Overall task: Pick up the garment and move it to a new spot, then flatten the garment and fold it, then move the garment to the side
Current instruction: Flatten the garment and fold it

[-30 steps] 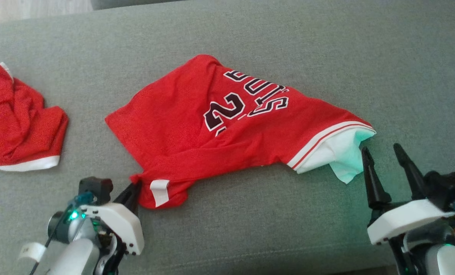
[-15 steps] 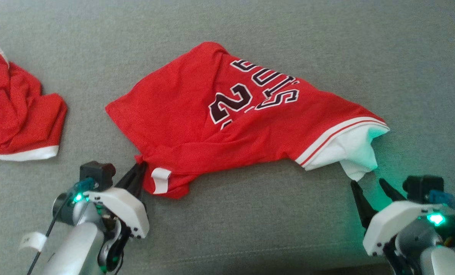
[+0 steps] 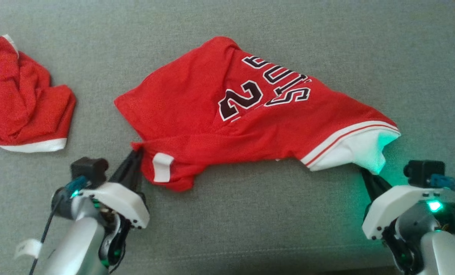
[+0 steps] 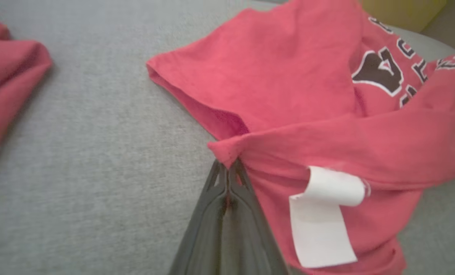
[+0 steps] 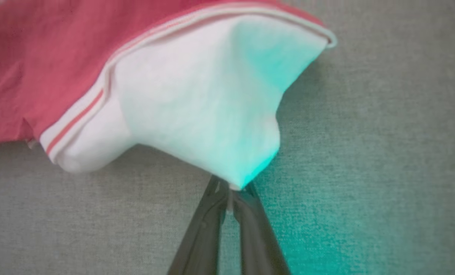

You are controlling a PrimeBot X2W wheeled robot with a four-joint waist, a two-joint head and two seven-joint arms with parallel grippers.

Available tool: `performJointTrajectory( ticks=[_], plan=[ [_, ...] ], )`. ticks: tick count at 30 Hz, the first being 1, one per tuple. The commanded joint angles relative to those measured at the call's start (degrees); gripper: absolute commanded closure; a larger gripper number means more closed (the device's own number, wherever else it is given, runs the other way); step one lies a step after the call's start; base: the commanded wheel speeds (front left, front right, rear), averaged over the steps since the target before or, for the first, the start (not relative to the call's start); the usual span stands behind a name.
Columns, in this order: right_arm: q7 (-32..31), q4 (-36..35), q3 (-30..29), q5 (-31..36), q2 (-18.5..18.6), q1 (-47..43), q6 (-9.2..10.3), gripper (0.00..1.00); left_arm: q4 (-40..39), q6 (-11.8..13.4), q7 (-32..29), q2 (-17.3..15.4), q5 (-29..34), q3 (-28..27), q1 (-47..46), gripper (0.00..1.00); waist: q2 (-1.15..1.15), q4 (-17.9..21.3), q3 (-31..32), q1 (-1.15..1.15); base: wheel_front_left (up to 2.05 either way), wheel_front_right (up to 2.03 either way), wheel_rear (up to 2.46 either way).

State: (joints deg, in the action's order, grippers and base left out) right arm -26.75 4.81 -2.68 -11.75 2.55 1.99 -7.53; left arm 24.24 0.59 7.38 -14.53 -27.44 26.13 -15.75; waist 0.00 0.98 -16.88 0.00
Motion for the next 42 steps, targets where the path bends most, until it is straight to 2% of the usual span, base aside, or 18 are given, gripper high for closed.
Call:
performJointTrajectory(
  ticks=[1, 6, 12, 14, 17, 18, 19, 21, 24, 28, 32, 38, 39, 42],
  plan=[
    [0.9, -2.39, 0.97, -0.32, 0.32, 0.19, 0.04, 1.0, -1.54, 0.58, 1.52, -1.55, -0.38, -3.08, -0.53, 1.0, 0.0, 0.12, 0.66, 0.0, 0.0, 0.0, 0.0],
    [4.84, -10.08, -0.4, -0.85, 1.04, -0.58, 0.04, 1.0, -6.89, 2.38, 4.96, -2.76, -0.04, -5.11, 1.42, 1.0, 0.0, 0.66, 3.71, 0.0, 0.0, 0.0, 0.0],
    [9.01, -22.34, -3.01, -0.67, 3.65, 1.78, 0.04, 1.0, -21.67, 6.34, 5.97, -6.0, 2.47, -7.96, 3.05, 1.0, 0.0, 1.1, 8.56, 0.0, 0.0, 0.0, 0.0],
    [10.04, -27.2, -4.23, -0.39, 5.95, 5.07, 0.04, 1.0, -29.8, 8.26, 5.05, -7.82, 3.95, -9.37, 2.37, 1.0, 0.0, 1.26, 10.87, 0.0, 0.0, 0.0, 0.0],
    [10.8, -31.07, -5.6, -0.38, 8.63, 9.59, 0.04, 1.0, -36.63, 9.67, 3.5, -9.66, 5.22, -11.02, 0.37, 1.0, 0.0, 1.49, 12.95, 0.0, 0.0, 0.0, 0.0],
    [10.8, -31.07, -5.6, -0.38, 8.63, 9.59, 0.04, 1.0, -36.63, 9.67, 3.5, -9.66, 5.22, -11.02, 0.37, 1.0, 0.0, 1.49, 12.95, 0.0, 0.0, 0.0, 0.0],
    [10.94, -33.08, -6.88, -0.43, 10.48, 13.0, 0.04, 1.0, -40.35, 10.35, 2.11, -10.83, 5.95, -12.09, -1.55, 1.0, 0.0, 1.57, 14.19, 0.0, 0.0, 0.0, 0.0],
    [10.61, -34.49, -8.21, -0.85, 11.87, 16.3, 0.04, 1.0, -43.38, 10.81, 1.04, -11.84, 6.69, -13.15, -4.06, 1.0, 0.0, 1.56, 15.37, 0.0, 0.0, 0.0, 0.0],
    [9.34, -35.17, -9.22, -2.15, 13.7, 20.89, 0.04, 1.0, -46.02, 10.73, -1.0, -12.98, 7.16, -13.88, -7.98, 1.0, 0.0, 1.75, 16.57, 0.0, 0.0, 0.0, 0.0],
    [7.48, -33.67, -9.04, -4.15, 15.31, 25.05, 0.04, 1.0, -45.95, 9.67, -3.53, -13.03, 6.52, -12.94, -12.15, 1.0, 0.0, 1.93, 16.98, 0.0, 0.0, 0.0, 0.0],
    [6.89, -29.58, -7.33, -6.14, 15.76, 27.99, 0.04, 1.0, -41.51, 7.76, -4.45, -11.63, 4.33, -11.38, -15.5, 1.0, 0.0, 2.03, 16.61, 0.0, 0.0, 0.0, 0.0],
    [8.3, -17.61, -3.34, -9.42, 15.46, 34.61, 0.04, 1.0, -29.42, 4.86, -3.35, -8.19, 1.44, -9.71, -22.53, 1.0, 0.0, 1.87, 14.15, 0.0, 0.0, 0.0, 0.0],
    [8.3, -17.61, -3.34, -9.42, 15.46, 34.61, 0.04, 1.0, -29.42, 4.86, -3.35, -8.19, 1.44, -9.71, -22.53, 1.0, 0.0, 1.87, 14.15, 0.0, 0.0, 0.0, 0.0],
    [10.38, -9.08, -1.14, -10.34, 14.53, 40.94, 0.04, 1.0, -20.01, 3.05, -2.01, -5.86, 0.02, -9.29, -28.22, 1.0, 0.0, 1.65, 12.37, 0.0, 0.0, 0.0, 0.0]
  ],
)
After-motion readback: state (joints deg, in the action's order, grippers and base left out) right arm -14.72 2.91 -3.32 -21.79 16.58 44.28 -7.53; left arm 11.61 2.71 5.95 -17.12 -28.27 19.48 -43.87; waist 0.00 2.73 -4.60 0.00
